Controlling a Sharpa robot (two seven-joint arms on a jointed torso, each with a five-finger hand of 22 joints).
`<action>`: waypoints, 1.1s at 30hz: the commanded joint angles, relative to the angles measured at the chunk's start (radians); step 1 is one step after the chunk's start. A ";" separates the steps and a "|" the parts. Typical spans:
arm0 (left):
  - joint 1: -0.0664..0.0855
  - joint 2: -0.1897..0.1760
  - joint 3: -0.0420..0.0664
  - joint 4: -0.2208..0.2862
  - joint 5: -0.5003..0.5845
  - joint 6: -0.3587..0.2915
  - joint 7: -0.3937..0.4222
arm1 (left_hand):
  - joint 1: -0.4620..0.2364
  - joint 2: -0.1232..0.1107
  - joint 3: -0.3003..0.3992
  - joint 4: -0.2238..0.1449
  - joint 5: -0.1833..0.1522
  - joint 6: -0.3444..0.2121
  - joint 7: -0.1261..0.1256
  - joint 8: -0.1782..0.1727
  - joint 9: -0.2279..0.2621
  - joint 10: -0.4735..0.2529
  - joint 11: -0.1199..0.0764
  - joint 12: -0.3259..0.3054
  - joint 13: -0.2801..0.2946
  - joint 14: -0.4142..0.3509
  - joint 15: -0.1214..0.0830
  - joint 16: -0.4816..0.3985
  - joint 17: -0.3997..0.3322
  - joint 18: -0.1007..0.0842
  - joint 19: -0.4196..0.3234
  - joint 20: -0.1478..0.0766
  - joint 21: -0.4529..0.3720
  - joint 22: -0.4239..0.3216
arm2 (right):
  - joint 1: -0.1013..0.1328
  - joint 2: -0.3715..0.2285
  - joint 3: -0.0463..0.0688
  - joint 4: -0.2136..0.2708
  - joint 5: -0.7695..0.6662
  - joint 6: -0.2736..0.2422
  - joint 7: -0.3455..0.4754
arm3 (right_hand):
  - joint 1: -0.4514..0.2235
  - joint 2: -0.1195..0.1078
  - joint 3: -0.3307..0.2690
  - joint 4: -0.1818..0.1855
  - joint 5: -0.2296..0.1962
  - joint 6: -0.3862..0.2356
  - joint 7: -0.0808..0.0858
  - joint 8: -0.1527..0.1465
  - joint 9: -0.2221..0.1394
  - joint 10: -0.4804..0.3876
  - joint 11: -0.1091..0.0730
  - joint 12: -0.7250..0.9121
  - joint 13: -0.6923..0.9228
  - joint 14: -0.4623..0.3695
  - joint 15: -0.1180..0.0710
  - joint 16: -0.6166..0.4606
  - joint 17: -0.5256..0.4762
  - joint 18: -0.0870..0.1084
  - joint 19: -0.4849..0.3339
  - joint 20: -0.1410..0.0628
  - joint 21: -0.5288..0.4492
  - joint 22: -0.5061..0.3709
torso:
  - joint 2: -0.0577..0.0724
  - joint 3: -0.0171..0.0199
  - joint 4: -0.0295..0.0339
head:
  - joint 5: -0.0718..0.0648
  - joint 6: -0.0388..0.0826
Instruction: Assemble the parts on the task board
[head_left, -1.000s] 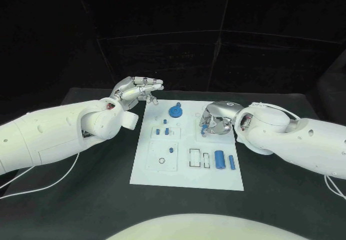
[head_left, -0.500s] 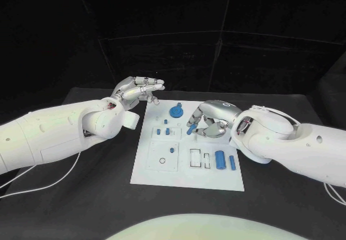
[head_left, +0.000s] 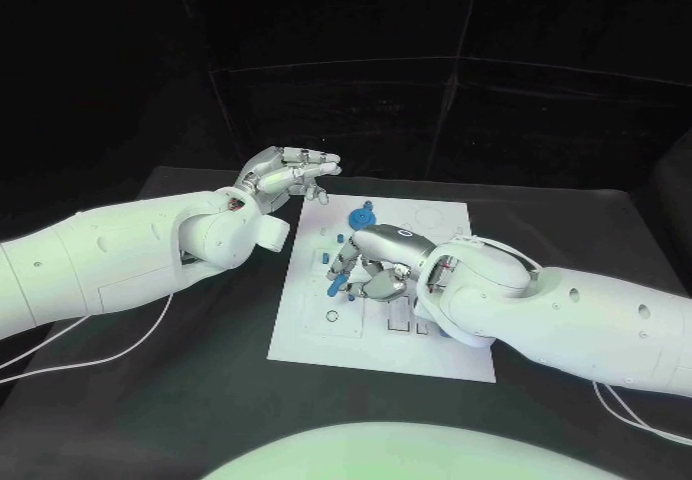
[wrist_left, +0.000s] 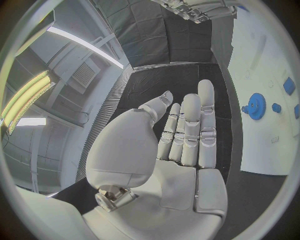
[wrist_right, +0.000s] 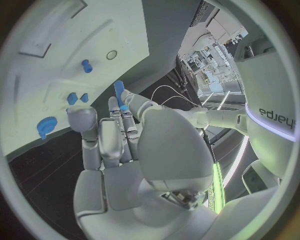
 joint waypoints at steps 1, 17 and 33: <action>0.001 0.002 0.001 0.000 0.002 0.013 0.006 | 0.006 0.007 -0.005 0.000 -0.001 0.000 -0.003 0.005 0.002 -0.006 -0.001 0.005 0.002 -0.005 0.001 -0.002 -0.002 0.005 -0.003 0.003 -0.005 -0.002 | -0.010 0.017 0.000 -0.018 -0.032 0.044 0.027 | -0.006 -0.008 0.007 0.000 0.007 0.000 0.005 0.000 -0.001 0.004 0.002 -0.005 0.002 0.020 -0.004 0.006 -0.001 -0.014 0.004 -0.001 0.004 -0.001 | 0.001 0.0006 -0.0022 | 0.007 -0.002; 0.002 0.011 0.001 -0.003 0.002 0.016 0.005 | 0.006 0.007 -0.005 0.000 -0.001 0.000 -0.003 0.005 0.002 -0.006 -0.001 0.005 0.002 -0.005 0.001 -0.002 -0.002 0.005 -0.003 0.003 -0.005 -0.002 | -0.042 0.083 -0.002 -0.084 -0.114 0.122 -0.018 | -0.010 -0.008 0.010 0.000 0.010 0.001 0.005 0.000 -0.001 0.005 0.003 -0.006 0.002 0.020 -0.004 0.006 -0.001 -0.014 0.004 0.000 0.005 0.000 | 0.000 0.0021 -0.0022 | 0.014 -0.011; 0.001 0.016 0.001 -0.008 0.002 0.018 0.003 | 0.006 0.007 -0.006 0.000 -0.001 0.000 -0.003 0.006 0.002 -0.006 -0.001 0.007 0.002 -0.006 0.001 -0.002 -0.002 0.006 -0.003 0.003 -0.005 -0.002 | -0.044 0.088 -0.002 -0.092 -0.137 0.179 -0.040 | -0.016 -0.009 0.011 0.001 0.010 0.002 0.005 0.000 -0.001 0.006 0.003 -0.008 0.002 0.020 -0.003 0.006 -0.002 -0.014 0.003 0.000 0.005 -0.001 | -0.001 0.0013 -0.0013 | 0.012 -0.012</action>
